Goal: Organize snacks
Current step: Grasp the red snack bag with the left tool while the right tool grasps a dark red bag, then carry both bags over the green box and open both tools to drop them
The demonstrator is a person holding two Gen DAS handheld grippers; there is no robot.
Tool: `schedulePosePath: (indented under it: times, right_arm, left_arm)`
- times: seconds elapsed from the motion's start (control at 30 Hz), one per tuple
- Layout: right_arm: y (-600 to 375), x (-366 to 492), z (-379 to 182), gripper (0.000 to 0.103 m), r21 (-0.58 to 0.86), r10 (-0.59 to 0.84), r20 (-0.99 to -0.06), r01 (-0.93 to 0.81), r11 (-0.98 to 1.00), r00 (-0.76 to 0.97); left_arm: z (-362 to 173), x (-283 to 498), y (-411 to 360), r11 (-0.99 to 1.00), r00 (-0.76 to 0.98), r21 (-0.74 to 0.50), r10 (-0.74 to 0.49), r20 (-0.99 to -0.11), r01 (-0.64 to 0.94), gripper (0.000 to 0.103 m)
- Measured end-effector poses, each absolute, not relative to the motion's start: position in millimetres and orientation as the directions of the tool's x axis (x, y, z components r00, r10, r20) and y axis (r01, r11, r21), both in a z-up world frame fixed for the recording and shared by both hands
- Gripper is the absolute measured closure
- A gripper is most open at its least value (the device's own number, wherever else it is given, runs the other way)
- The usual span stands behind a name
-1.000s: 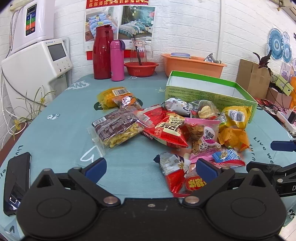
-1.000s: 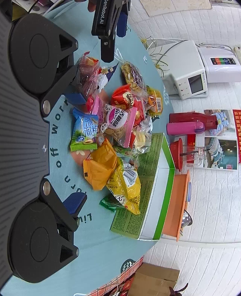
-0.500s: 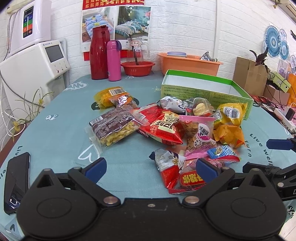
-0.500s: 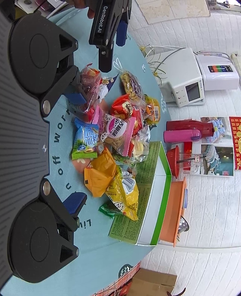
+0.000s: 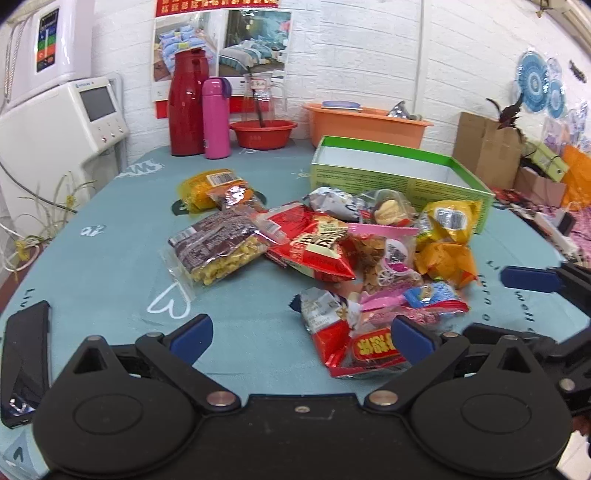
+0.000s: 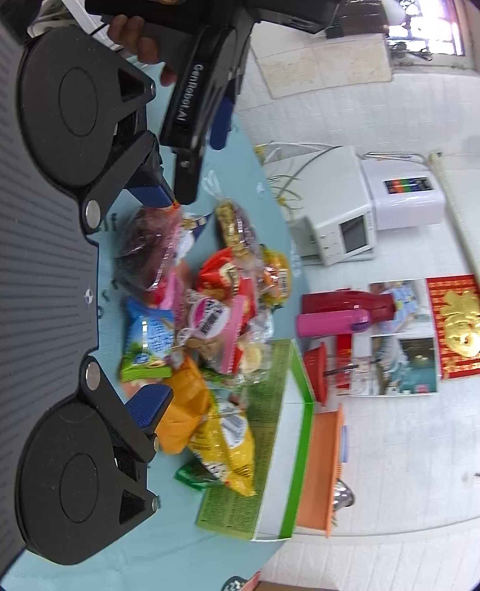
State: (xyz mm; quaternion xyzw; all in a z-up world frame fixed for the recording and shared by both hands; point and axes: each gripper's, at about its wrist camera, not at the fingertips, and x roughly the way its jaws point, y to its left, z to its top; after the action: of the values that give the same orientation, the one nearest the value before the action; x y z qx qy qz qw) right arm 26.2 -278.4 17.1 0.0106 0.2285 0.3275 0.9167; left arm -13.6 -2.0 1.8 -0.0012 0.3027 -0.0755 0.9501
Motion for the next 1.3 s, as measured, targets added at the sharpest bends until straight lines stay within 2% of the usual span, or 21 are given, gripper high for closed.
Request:
schedulePosePath:
  times: [0.13, 0.23, 0.33, 0.5, 0.57, 0.6, 0.63, 0.83, 0.87, 0.9, 1.1, 1.3]
  right_arm:
    - [-271, 28, 16, 0.0, 0.155, 0.646, -0.428, -0.653, 0.741, 0.631]
    - [-261, 29, 12, 0.0, 0.133, 0.667, -0.464, -0.699, 0.703, 0.583]
    - [-251, 33, 8, 0.0, 0.112, 0.652, -0.497, -0.703, 0.702, 0.572]
    - [-242, 38, 2, 0.0, 0.089, 0.649, -0.525, -0.723, 0.685, 0.551]
    - [-236, 40, 1, 0.0, 0.068, 0.645, -0.531, -0.731, 0.679, 0.549]
    - [-233, 42, 0, 0.0, 0.049, 0.639, -0.533, -0.733, 0.678, 0.555]
    - [-230, 43, -1, 0.0, 0.036, 0.636, -0.533, -0.737, 0.675, 0.558]
    - [-228, 42, -2, 0.0, -0.027, 0.61, -0.521, -0.726, 0.687, 0.597]
    - [-230, 41, 0, 0.007, -0.022, 0.611, -0.518, -0.724, 0.69, 0.598]
    - [-231, 40, 3, 0.023, -0.007, 0.628, -0.515, -0.735, 0.678, 0.584]
    - [-241, 31, 27, 0.025, -0.069, 0.615, -0.449, -0.712, 0.699, 0.648]
    - [-260, 51, 59, 0.025, -0.124, 0.571, -0.33, -0.635, 0.763, 0.752]
  left_arm:
    - [4, -23, 5, 0.956, 0.776, -0.164, -0.293, -0.558, 0.242, 0.0]
    - [1, -19, -2, 0.931, 0.734, -0.201, -0.364, -0.574, 0.305, 0.0]
    - [-6, -9, -6, 0.911, 0.685, -0.253, -0.413, -0.601, 0.326, 0.005]
    - [-10, 5, -5, 0.887, 0.65, -0.317, -0.462, -0.603, 0.335, 0.005]
    - [-13, 13, -5, 0.885, 0.638, -0.327, -0.466, -0.613, 0.332, 0.015]
    - [-16, 17, -5, 0.881, 0.627, -0.335, -0.474, -0.619, 0.335, 0.032]
    - [-19, 21, -5, 0.885, 0.625, -0.332, -0.465, -0.627, 0.326, 0.037]
    - [-13, 23, -2, 0.898, 0.657, -0.316, -0.44, -0.612, 0.307, 0.042]
    - [-11, 22, -3, 0.899, 0.662, -0.31, -0.438, -0.608, 0.311, 0.043]
    - [-8, 20, -4, 0.9, 0.667, -0.304, -0.435, -0.605, 0.312, 0.043]
    - [20, 18, -13, 0.885, 0.703, -0.277, -0.466, -0.537, 0.374, 0.044]
    - [60, 49, -43, 0.861, 0.741, -0.197, -0.505, -0.442, 0.469, 0.044]
